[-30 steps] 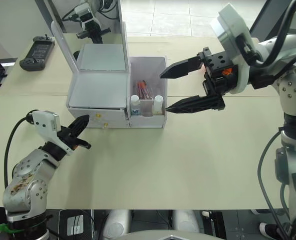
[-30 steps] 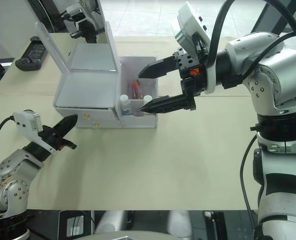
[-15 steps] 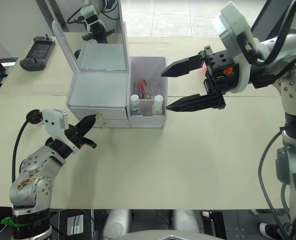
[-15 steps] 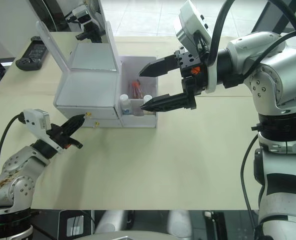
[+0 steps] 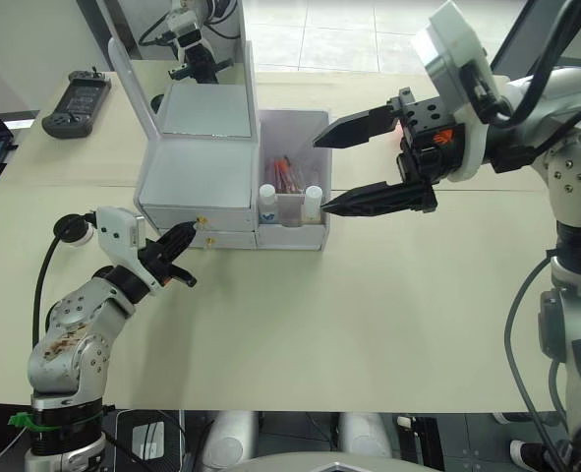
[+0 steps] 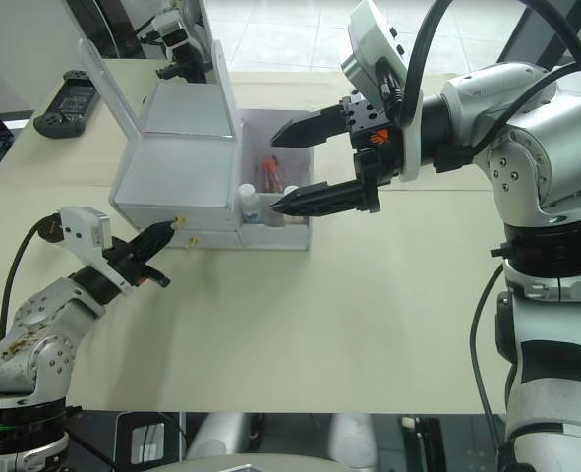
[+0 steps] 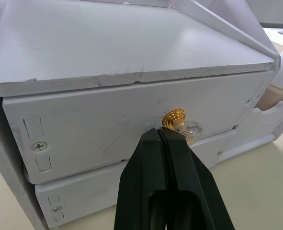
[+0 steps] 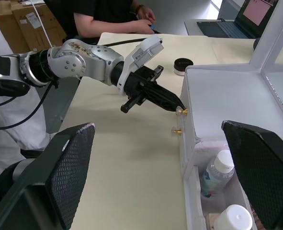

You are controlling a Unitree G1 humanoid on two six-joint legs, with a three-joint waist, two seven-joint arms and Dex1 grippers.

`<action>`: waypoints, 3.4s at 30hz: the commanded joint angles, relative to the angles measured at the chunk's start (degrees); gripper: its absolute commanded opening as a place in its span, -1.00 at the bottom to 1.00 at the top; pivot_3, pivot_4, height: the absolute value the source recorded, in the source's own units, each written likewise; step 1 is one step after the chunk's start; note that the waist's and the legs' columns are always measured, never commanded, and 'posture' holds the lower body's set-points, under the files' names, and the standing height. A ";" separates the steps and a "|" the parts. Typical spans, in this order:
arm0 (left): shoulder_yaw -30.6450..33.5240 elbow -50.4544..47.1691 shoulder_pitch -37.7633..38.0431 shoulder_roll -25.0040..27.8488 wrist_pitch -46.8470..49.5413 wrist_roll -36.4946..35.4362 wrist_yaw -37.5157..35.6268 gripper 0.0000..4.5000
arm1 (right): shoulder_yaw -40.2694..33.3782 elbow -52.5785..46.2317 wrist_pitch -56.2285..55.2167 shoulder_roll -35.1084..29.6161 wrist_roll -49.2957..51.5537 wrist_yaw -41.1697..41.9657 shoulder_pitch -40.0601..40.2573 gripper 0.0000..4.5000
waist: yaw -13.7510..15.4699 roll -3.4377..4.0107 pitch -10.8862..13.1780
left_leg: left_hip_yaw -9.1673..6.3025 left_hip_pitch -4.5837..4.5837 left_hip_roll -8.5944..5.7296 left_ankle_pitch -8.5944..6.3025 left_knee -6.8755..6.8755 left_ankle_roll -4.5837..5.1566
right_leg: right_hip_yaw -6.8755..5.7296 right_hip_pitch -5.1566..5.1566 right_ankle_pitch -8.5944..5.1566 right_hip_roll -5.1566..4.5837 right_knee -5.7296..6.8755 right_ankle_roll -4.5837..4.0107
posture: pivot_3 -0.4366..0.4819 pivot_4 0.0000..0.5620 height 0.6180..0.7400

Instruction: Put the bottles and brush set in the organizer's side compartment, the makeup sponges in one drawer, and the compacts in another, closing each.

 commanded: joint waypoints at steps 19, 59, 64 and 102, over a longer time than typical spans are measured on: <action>31.25 3.55 25.15 12.57 -4.23 -6.74 -12.91 -0.22 | -11.51 20.74 -17.89 -8.81 -10.23 -4.59 21.28 1.00 | -0.17 -0.02 0.02 | 0.07 0.00 0.01 -0.18 -0.10 0.31 | 0.03 -0.05 -0.01 0.00 -0.08 0.00 | -0.05 -0.47 1.00; 6.61 -18.72 22.19 -3.15 -1.44 -2.66 8.08 0.99 | -4.15 -4.01 -1.18 -0.20 -2.25 -4.90 8.34 1.00 | -0.29 0.02 0.02 | 0.22 0.27 0.02 -0.20 -0.25 0.33 | 0.28 0.09 0.01 0.01 -0.51 0.01 | -0.05 -0.47 1.00; -1.83 -16.82 17.31 -11.36 -6.73 8.47 18.02 0.99 | -4.06 -4.83 -0.92 1.03 -1.40 -6.59 7.01 1.00 | -0.02 -0.08 -0.04 | 0.21 0.26 -0.01 -0.19 -0.21 0.31 | 0.28 0.08 0.02 0.00 -0.51 0.00 | -0.05 -0.47 1.00; -14.30 -1.80 8.06 -22.60 -15.28 22.94 25.38 -0.75 | -5.60 -7.91 -0.17 -0.88 -0.07 -9.70 8.17 1.00 | 0.03 -0.08 -0.04 | 0.20 0.17 -0.04 -0.19 -0.11 0.31 | 0.26 0.05 0.02 0.00 -0.53 0.01 | -0.05 -0.47 1.00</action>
